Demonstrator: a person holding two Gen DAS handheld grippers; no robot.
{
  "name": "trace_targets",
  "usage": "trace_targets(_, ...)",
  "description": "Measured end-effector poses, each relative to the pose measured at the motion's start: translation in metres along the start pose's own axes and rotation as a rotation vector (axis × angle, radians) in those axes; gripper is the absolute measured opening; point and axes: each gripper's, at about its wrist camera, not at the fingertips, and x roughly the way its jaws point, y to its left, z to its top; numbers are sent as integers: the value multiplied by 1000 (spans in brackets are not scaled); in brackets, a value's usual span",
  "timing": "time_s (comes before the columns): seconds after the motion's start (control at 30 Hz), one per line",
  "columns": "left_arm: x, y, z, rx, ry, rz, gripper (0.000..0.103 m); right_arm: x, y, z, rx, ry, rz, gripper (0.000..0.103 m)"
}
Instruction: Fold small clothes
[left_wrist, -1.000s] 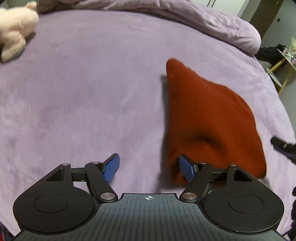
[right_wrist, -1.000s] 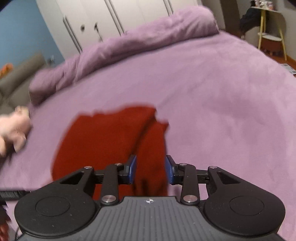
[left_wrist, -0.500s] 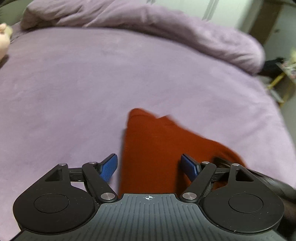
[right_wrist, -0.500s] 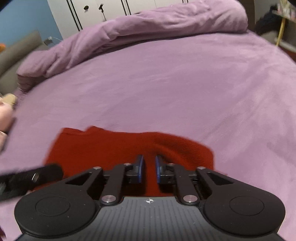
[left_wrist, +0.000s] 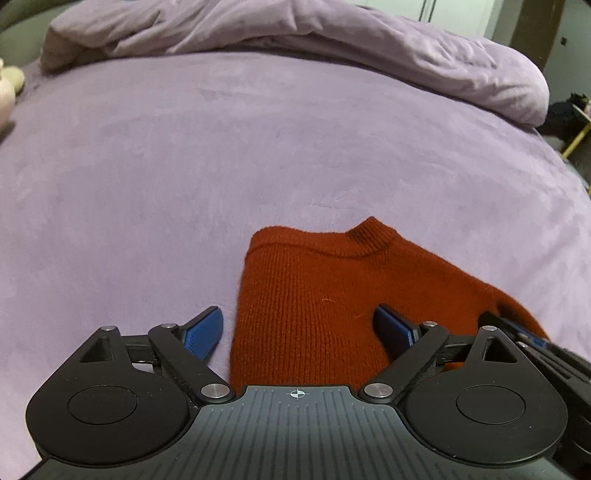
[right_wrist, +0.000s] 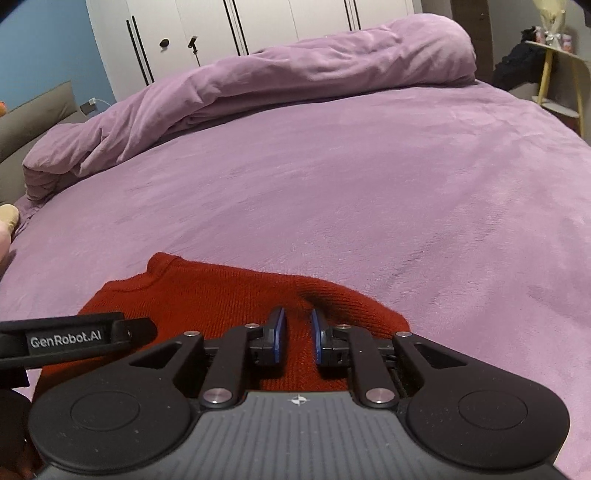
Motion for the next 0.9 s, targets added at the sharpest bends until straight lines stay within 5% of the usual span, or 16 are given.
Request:
trace_targets(0.17, -36, 4, -5, 51, -10, 5, 94, -31, 8, 3, -28, 50, 5, 18)
trace_targets(0.33, -89, 23, -53, 1, -13, -77, 93, -107, 5, -31, -72, 42, 68, 18)
trace_targets(0.4, -96, 33, -78, -28, -19, -94, 94, -123, -1, -53, -114, 38, 40, 18)
trace_targets(0.47, -103, 44, -95, -84, -11, -124, 95, -128, -7, -69, -176, 50, -29, 29)
trace_targets(0.53, -115, 50, -105, -112, 20, -134, 95, -135, -16, -67, -120, 72, -22, 29)
trace_targets(0.73, -147, 56, -138, -3, 109, -73, 93, -163, -4, -77, -181, 206, -17, 33)
trace_targets(0.9, -173, 47, -154, 139, 129, 75, 94, -189, -1, -116, -130, 362, 10, 46)
